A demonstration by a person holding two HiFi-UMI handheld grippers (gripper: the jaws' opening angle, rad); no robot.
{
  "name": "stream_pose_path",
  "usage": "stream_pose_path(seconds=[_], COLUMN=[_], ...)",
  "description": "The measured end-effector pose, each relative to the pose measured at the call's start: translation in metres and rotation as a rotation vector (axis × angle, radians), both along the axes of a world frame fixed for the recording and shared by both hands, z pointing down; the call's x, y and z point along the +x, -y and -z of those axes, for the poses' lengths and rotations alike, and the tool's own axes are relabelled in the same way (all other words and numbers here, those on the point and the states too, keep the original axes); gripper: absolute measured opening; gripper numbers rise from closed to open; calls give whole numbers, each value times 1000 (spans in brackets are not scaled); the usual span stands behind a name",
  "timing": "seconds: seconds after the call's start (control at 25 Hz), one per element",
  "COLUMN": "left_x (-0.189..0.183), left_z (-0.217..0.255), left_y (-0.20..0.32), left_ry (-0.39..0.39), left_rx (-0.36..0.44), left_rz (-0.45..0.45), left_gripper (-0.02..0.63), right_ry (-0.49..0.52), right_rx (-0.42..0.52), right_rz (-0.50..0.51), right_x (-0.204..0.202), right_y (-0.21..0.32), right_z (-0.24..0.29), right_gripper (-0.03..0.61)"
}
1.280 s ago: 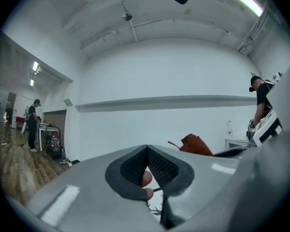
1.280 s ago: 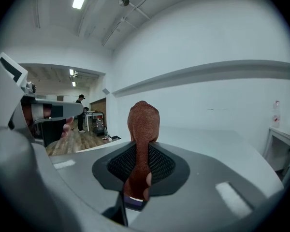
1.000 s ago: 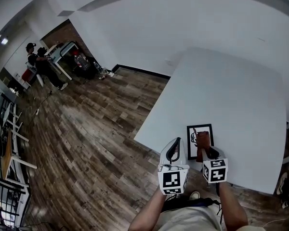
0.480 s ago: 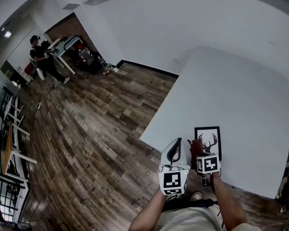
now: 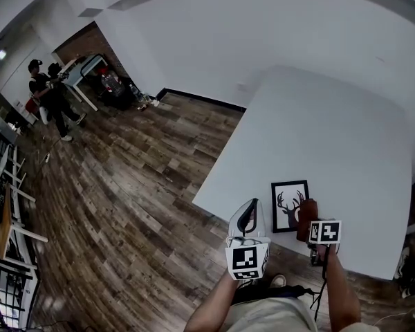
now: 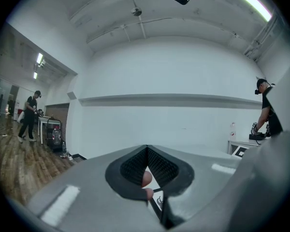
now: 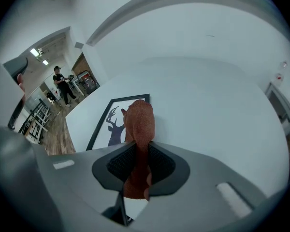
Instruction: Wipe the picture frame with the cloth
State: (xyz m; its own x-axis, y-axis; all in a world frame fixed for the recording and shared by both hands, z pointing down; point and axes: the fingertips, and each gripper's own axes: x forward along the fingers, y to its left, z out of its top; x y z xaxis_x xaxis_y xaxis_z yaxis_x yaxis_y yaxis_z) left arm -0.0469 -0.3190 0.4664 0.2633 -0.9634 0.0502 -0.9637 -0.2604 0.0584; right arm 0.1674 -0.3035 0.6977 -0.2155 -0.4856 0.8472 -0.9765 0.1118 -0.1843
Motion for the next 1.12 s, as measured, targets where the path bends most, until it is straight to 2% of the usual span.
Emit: stream_pose_path(seconds=[0.12,0.2,0.36,0.48,0.68,0.88,1.12], left_x=[1,2,-1,-8,-16,-18,-13], left_z=[1,2,3,4,7,4,0], left_y=[-2,-3,-6,-8,-11,-13,-10], left_ry=[3,-3,-2,12,31,37,29], left_rx=[6,4,4,6,7,-4,-1], left_rz=[-1,-6,1,13,22,20,5], left_gripper=[0,0,0,0,0,0,0], right_ry=[7,28,115,152,110,70,22], right_rx=[-1,12,59,54,18,-10,-3], right_rz=[-13,6,88,145,190,155,35], right_x=[4,-8,-59,-98,-128,-111,-47], right_y=[-4,-4,13,28,44,50,51], right_z=[6,16,41,44,25,9,6], right_gripper=[92,92,92,92,92,92,92])
